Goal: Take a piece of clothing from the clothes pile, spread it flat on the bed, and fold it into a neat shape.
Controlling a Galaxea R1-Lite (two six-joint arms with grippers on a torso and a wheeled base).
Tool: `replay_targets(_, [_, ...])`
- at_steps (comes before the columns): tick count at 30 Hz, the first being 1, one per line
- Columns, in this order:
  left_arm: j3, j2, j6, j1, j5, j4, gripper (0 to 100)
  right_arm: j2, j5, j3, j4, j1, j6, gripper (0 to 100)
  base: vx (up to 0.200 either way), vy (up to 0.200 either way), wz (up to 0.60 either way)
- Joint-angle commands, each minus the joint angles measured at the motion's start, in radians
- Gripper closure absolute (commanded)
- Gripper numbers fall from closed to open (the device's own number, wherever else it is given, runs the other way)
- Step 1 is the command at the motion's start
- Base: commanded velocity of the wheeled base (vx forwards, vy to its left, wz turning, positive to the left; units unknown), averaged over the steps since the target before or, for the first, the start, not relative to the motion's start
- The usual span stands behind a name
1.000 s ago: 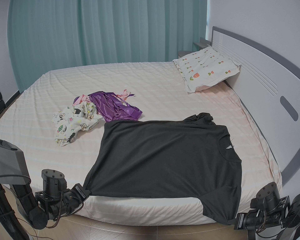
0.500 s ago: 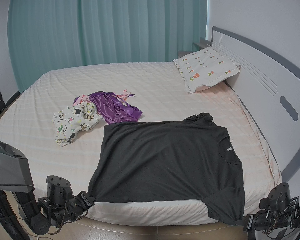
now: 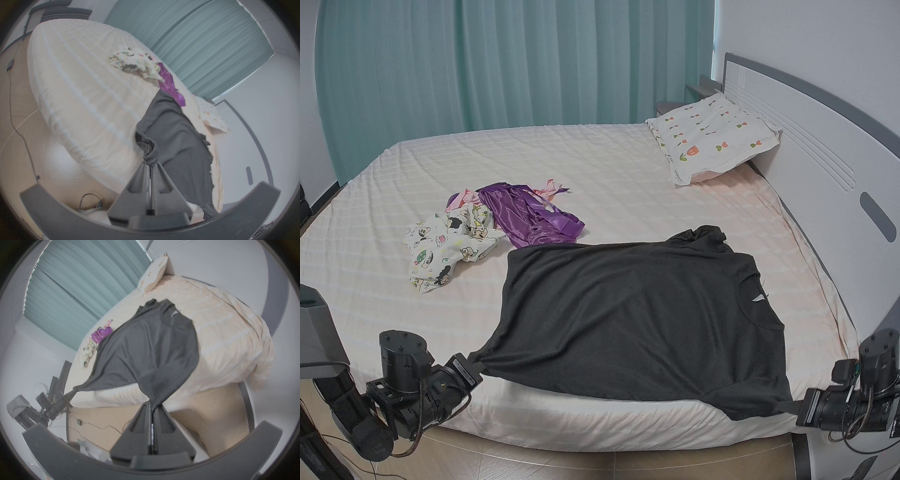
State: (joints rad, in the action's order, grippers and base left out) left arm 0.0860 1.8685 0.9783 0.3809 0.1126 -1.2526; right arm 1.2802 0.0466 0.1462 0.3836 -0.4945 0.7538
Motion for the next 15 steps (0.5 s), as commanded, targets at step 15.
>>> replay_targets(15, [0.362,-0.213,0.028,-0.077,-0.017,0.518,100,0.090,-0.128,0.345,0.006,0.232,-0.110,100,0.000,0.000,0.00])
